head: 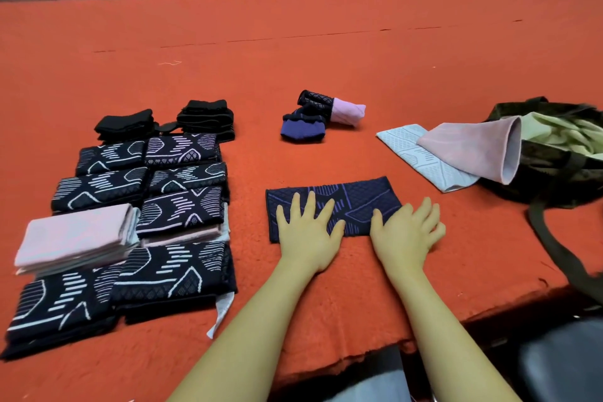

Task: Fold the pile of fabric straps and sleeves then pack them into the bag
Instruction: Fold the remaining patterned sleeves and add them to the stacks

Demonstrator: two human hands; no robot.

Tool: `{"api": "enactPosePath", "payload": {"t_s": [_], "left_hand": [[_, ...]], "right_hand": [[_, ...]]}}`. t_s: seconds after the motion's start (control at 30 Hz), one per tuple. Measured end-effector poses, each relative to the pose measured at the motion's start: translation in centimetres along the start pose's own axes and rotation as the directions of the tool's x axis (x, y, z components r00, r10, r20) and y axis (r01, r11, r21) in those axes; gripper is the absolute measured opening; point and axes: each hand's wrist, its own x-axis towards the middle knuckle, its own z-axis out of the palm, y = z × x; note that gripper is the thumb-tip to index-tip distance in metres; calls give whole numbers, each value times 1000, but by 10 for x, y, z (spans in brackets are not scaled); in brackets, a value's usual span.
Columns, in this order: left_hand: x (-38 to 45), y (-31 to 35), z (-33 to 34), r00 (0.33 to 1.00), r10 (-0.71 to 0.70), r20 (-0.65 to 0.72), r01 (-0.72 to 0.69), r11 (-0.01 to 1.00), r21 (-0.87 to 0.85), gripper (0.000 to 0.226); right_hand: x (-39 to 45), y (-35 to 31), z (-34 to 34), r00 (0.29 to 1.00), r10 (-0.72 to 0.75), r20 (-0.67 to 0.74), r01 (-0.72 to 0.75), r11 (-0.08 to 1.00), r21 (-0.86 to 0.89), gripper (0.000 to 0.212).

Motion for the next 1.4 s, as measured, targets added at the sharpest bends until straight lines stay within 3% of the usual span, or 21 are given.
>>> {"api": "enactPosePath", "payload": {"t_s": [0.17,0.23,0.4,0.5,0.57,0.7,0.8,0.9,1.0,1.07,1.17,1.23,1.3,1.4], "left_hand": [[2,1,1,1000,-10,5,10,1000,10,56],[1,0,1,1000,-9,-8,9,1000,7,56],[-2,-2,3,999,-3,-50,1,1000,-25,56],[-5,-4,3,997,-15,-77,11,999,-50,56],[-6,-3,3,997,-18,-79,14,999,-49,56],[-4,-7,-4,999,27,-30,-29,998,-54,54],[-1,-21,-11,1000,6,-21,-6,1000,13,52],[1,-36,-19,994,-91,-63,95,993,73,54],[6,-46,-25,984,-148,-102,159,981,114,54],[9,-50,-24,980,-171,-105,185,972,142,54],[9,-50,-20,969,-210,-127,228,962,152,55],[10,-50,-15,941,-199,-275,240,963,123,58],[11,-52,-5,883,-177,-435,232,970,77,59],[10,-53,3,844,-177,-506,182,983,-40,63]], "right_hand": [[8,5,-1,991,96,97,-99,995,29,58],[9,5,-2,993,80,88,-87,993,78,51],[1,1,-8,981,-155,-115,181,943,279,20],[-5,-1,-9,928,-294,-231,360,866,347,36],[-6,-4,-11,913,-331,-239,402,832,384,36],[-4,-13,-16,889,-344,-301,441,817,371,5],[-2,-27,-19,853,-420,-308,515,770,377,9],[-2,-45,-16,814,-519,-260,581,720,381,14],[-8,-53,-2,777,-623,-89,620,734,278,18],[-14,-52,3,759,-647,78,620,753,220,39],[-18,-45,-2,774,-603,194,542,789,290,65],[-16,-44,-5,786,-570,239,483,808,339,60],[-16,-43,-4,788,-588,180,528,798,291,54],[-18,-43,-1,747,-616,250,600,787,145,73]]}}
